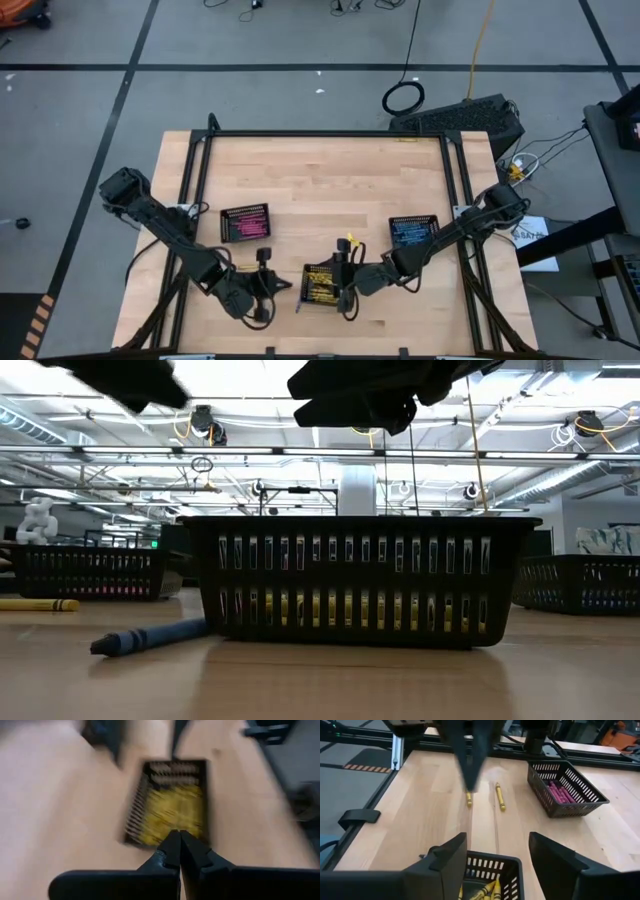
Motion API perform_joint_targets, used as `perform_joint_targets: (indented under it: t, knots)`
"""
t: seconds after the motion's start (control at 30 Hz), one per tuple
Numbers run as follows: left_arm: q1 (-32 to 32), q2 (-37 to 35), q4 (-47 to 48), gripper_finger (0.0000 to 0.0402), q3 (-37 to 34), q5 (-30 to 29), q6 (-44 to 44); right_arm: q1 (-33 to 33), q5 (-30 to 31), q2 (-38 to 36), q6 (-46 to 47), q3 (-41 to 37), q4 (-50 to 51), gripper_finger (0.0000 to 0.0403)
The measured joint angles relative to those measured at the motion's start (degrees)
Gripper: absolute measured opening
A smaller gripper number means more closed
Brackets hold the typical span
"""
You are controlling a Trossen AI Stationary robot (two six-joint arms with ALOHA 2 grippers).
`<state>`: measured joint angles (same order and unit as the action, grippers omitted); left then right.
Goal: Sort crayons
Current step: Put the blue crayon into the right black bin
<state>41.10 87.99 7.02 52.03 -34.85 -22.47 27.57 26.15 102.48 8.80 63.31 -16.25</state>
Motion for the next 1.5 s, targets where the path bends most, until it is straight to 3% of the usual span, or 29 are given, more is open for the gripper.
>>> perform_joint_targets:
  t: [0.17, 0.37, 0.53, 0.63, 0.8, 1.03, 1.3, 1.5]
  knots:
    - [0.1, 0.8, 3.8, 0.0003, 0.0, 12.0, -19.6, 0.3, -0.8, 0.0, 0.6, 0.0, 0.6, 0.0197]
    - [3.1, 8.0, -0.7, 0.0069, -0.1, 16.5, -21.9, 1.0, -0.7, 0.0, 1.0, 0.0, 1.2, 0.0197]
    - [3.2, 13.5, -6.5, 0.0146, -0.1, 9.9, -23.7, 1.5, -0.8, 0.0, 1.0, 0.0, 1.8, 0.0196]
    - [3.2, 15.5, -6.2, 0.0165, 0.5, 6.4, -25.4, 1.6, -0.8, 0.0, 0.9, 0.0, 2.0, 0.0196]
    - [3.2, 19.2, -7.0, 0.0169, 3.8, 1.1, -26.5, 1.8, -0.7, 0.0, 1.0, 0.0, 2.9, 0.0196]
    - [3.2, 25.1, -5.3, 0.0169, 7.1, 0.0, -26.6, 2.0, -0.7, 0.0, 1.0, 0.0, 2.9, 0.0196]
    - [3.0, 26.0, -3.1, 0.0169, 7.3, -3.7, -27.2, 2.2, -0.8, 0.0, 1.0, 0.0, 2.9, 0.0196]
    - [2.8, 25.8, 5.8, 0.0169, 7.5, -3.4, -36.0, 2.2, -0.8, 0.0, 1.0, 0.0, 2.9, 0.0196]
